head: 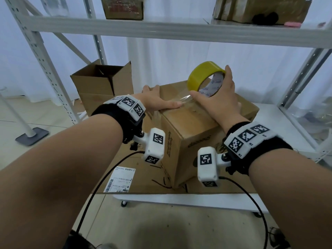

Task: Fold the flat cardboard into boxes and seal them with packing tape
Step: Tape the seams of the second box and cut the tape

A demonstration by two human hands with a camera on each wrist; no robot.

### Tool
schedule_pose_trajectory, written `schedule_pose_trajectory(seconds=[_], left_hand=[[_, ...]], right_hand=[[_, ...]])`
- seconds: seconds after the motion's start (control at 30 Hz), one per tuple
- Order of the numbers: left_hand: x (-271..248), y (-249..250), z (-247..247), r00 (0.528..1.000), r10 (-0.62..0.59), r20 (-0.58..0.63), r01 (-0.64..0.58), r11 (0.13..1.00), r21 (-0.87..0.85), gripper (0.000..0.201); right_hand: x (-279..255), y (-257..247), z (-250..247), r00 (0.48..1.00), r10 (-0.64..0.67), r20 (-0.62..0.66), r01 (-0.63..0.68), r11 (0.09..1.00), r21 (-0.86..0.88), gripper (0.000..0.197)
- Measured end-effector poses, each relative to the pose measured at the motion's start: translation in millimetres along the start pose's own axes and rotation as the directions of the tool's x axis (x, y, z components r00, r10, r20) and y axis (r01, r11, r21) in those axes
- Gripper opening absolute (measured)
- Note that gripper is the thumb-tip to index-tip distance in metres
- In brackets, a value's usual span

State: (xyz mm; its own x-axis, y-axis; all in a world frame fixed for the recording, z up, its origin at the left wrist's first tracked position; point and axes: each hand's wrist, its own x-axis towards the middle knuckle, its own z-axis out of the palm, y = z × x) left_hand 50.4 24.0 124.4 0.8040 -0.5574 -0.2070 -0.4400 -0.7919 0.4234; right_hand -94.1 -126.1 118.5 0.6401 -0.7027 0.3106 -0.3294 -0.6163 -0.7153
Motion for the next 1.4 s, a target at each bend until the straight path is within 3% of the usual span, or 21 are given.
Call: schedule_pose_trajectory(seconds=[0.13, 0.3, 0.47, 0.57, 0.63, 0.7, 0.83, 0.93, 1.13, 1.2, 1.3, 1.4], left_hand=[[1.6, 1.6, 7.6, 0.995, -0.01, -0.095, 0.007, 0.999, -0.032, 0.115], [6.1, -0.5, 11.7, 0.99, -0.014, -0.14, 0.007, 0.999, -0.049, 0.105], [5.3, -3.5, 10.1, 0.993, -0.038, -0.113, 0.026, 0.994, -0.106, 0.108], [3.1, -2.9, 8.2, 0.99, -0.131, -0.051, 0.119, 0.973, -0.198, 0.137], [-1.0, -0.6, 8.4, 0.986, -0.166, 0.004, 0.157, 0.926, -0.343, 0.142], [-4.8, 3.9, 10.8, 0.986, -0.167, -0.026, 0.139, 0.89, -0.434, 0.129], [-7.0, 14.6, 5.5, 0.965, -0.189, -0.182, 0.119, 0.933, -0.339, 0.094], [-4.4, 5.4, -8.3, 0.961, -0.179, -0.212, 0.095, 0.93, -0.356, 0.072], [-34.4, -24.3, -23.5, 0.995, 0.003, -0.1, -0.047, 0.896, -0.441, 0.073], [-40.8, -34.4, -19.8, 0.999, 0.019, -0.037, -0.031, 0.932, -0.361, 0.076], [-45.4, -40.7, -11.5, 0.997, -0.008, -0.072, 0.002, 0.996, -0.085, 0.07], [-48.6, -40.9, -9.6, 0.997, 0.029, -0.068, -0.037, 0.992, -0.117, 0.058]], right_hand=[[4.1, -0.4, 0.2, 0.999, 0.02, 0.029, -0.02, 1.0, -0.003, 0.114], [14.4, -3.6, -2.3, 0.995, 0.012, 0.098, -0.004, 0.997, -0.079, 0.118], [29.1, -5.2, -11.1, 0.99, 0.009, 0.143, 0.028, 0.967, -0.253, 0.115], [40.4, 10.3, -20.2, 0.974, 0.103, 0.203, -0.015, 0.918, -0.396, 0.107], [43.9, 20.5, -25.9, 0.944, 0.18, 0.277, -0.053, 0.909, -0.412, 0.121], [44.8, 26.2, -27.0, 0.927, 0.195, 0.319, -0.062, 0.922, -0.383, 0.134], [40.0, 12.6, -26.4, 0.937, 0.197, 0.288, -0.073, 0.918, -0.39, 0.134], [31.1, -0.8, -24.7, 0.946, 0.207, 0.251, -0.1, 0.919, -0.382, 0.129], [8.8, 1.8, -13.4, 0.96, 0.191, 0.204, -0.116, 0.936, -0.332, 0.103], [0.9, 2.1, -8.7, 0.959, 0.19, 0.211, -0.11, 0.933, -0.342, 0.102], [-7.1, -1.7, 0.2, 0.945, 0.21, 0.252, -0.107, 0.923, -0.369, 0.107], [-10.1, -12.2, 5.2, 0.978, 0.03, 0.207, 0.031, 0.958, -0.284, 0.1]])
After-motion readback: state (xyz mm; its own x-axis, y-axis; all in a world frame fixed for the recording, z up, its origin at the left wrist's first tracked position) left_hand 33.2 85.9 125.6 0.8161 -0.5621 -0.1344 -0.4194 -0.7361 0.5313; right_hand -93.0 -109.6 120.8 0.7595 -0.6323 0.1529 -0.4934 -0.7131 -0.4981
